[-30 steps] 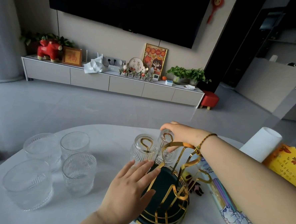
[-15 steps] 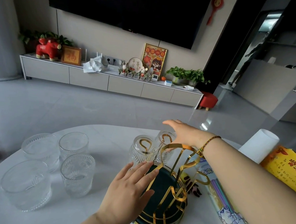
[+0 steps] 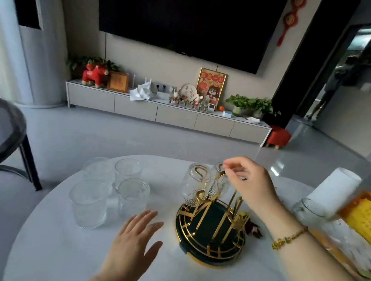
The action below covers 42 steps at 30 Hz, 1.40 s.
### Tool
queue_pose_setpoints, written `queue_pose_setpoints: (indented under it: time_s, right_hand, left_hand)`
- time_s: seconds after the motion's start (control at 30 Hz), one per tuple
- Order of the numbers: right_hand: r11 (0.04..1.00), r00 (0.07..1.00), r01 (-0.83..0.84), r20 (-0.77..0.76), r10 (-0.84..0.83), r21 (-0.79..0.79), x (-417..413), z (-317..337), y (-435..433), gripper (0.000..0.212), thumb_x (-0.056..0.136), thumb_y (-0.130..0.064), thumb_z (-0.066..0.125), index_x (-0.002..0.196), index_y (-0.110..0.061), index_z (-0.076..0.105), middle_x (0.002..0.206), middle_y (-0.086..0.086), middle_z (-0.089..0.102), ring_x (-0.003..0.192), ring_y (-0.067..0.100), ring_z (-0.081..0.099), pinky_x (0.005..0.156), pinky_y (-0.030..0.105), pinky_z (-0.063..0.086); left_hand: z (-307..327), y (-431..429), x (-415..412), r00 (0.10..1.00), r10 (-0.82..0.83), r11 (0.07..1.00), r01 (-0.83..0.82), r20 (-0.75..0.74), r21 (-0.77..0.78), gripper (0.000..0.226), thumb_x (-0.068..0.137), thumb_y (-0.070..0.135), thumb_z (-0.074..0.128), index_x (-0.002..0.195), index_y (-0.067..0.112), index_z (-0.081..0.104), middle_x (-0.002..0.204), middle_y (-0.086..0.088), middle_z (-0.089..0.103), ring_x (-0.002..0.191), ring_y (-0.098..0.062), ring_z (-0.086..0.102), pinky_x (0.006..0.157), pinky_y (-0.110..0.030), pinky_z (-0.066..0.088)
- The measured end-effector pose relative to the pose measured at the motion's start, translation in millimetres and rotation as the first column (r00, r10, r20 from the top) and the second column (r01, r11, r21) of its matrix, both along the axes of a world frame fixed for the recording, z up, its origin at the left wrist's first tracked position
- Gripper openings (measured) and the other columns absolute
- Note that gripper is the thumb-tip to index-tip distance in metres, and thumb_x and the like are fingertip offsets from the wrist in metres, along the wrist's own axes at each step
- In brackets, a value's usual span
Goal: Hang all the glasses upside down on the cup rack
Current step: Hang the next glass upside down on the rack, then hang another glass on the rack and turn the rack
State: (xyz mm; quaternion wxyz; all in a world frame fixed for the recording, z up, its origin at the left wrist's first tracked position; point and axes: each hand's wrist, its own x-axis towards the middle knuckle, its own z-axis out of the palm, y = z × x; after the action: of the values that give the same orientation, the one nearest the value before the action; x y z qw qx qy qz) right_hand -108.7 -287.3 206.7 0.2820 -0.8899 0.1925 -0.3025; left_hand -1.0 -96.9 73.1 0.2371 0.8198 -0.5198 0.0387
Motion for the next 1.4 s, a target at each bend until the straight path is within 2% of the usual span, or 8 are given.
queue_pose_setpoints:
  time_s: [0.13,0.23,0.3,0.5,0.7,0.83,1.1,1.4]
  right_hand:
    - [0.992,0.996,-0.092,-0.016,0.093,0.089,13.5,-46.7,52.7,0.019,0.079,-0.008,0.059,0.079,-0.027,0.062,0.072,-0.02,0.057,0.073,-0.011,0.056,0.065,0.003,0.045]
    - [0.971,0.989,-0.118,-0.064,0.134,0.208,43.0,-92.4,78.9,0.016,0.076,-0.004,0.061,0.091,-0.008,0.062,0.077,-0.004,0.061,0.07,0.005,0.056,0.065,0.006,0.043]
    - [0.944,0.983,-0.081,-0.129,0.128,0.321,63.0,-125.8,90.1,0.032,0.075,-0.006,0.063,0.105,-0.007,0.055,0.097,0.009,0.061,0.085,0.015,0.055,0.073,0.009,0.042]
    - [0.864,0.97,0.109,-0.243,0.016,0.492,106.5,-195.3,97.9,0.083,0.071,-0.02,0.068,0.135,-0.01,0.017,0.145,0.012,0.027,0.132,0.02,0.027,0.106,0.028,0.024]
    - [0.847,0.993,0.067,-0.117,-0.005,0.528,139.9,-209.5,99.1,0.102,0.061,-0.016,0.077,0.137,-0.013,0.009,0.145,0.01,0.028,0.132,0.017,0.029,0.11,0.03,0.026]
    - [0.881,0.989,0.129,-0.128,-0.079,0.455,150.8,-214.5,99.4,0.103,0.059,-0.023,0.078,0.137,-0.016,0.011,0.138,0.012,0.041,0.125,0.024,0.041,0.103,0.036,0.036]
    - [0.885,0.981,0.174,-0.159,-0.115,0.433,152.4,-214.7,93.2,0.074,0.066,-0.029,0.072,0.124,-0.014,0.028,0.127,0.008,0.051,0.112,0.024,0.051,0.084,0.026,0.04]
    - [0.907,0.999,0.05,-0.031,-0.04,0.418,73.5,-181.8,100.4,0.074,0.058,-0.02,0.076,0.118,-0.017,0.033,0.109,-0.006,0.047,0.102,0.011,0.048,0.08,0.016,0.039]
  left_hand:
    - [-37.4,54.2,18.2,0.968,0.249,0.965,-0.246,0.019,-0.089,0.077,0.093,0.05,0.008,0.071,0.015,0.073,0.084,-0.006,0.076,0.085,-0.022,0.069,0.101,0.001,-0.002]
    - [-57.2,77.1,31.6,0.943,0.33,0.941,-0.326,-0.046,0.088,0.049,0.068,0.039,0.035,0.069,0.007,0.072,0.077,-0.015,0.075,0.072,-0.033,0.072,0.078,-0.021,0.053]
    - [-68.1,81.2,36.5,0.935,0.348,0.931,-0.336,-0.071,0.143,0.05,0.061,0.037,0.035,0.072,0.005,0.072,0.077,-0.017,0.075,0.07,-0.037,0.071,0.061,-0.038,0.058]
    - [-79.6,76.7,43.5,0.912,0.406,0.903,-0.392,-0.055,0.177,0.048,0.062,0.037,0.035,0.078,0.011,0.071,0.084,-0.009,0.075,0.079,-0.029,0.072,0.078,-0.029,0.034]
    - [-83.7,74.0,45.5,0.908,0.416,0.902,-0.406,-0.043,0.15,0.047,0.061,0.036,0.034,0.076,0.01,0.07,0.084,-0.01,0.075,0.079,-0.029,0.072,0.085,-0.03,0.03]
    - [-85.4,73.9,46.7,0.903,0.426,0.902,-0.419,-0.061,0.105,0.047,0.063,0.036,0.035,0.078,0.01,0.07,0.086,-0.01,0.075,0.082,-0.03,0.071,0.105,-0.01,0.002]
    - [-88.9,74.8,45.5,0.914,0.405,0.914,-0.405,-0.006,0.037,0.04,0.066,0.034,0.036,0.078,0.011,0.067,0.086,-0.008,0.074,0.097,-0.018,0.042,0.081,-0.03,0.031]
    - [-81.0,81.4,41.4,0.9,0.403,0.905,-0.367,-0.165,0.213,0.061,0.07,0.043,0.028,0.103,0.008,0.064,0.117,-0.013,0.064,0.115,-0.031,0.055,0.101,-0.04,0.038]
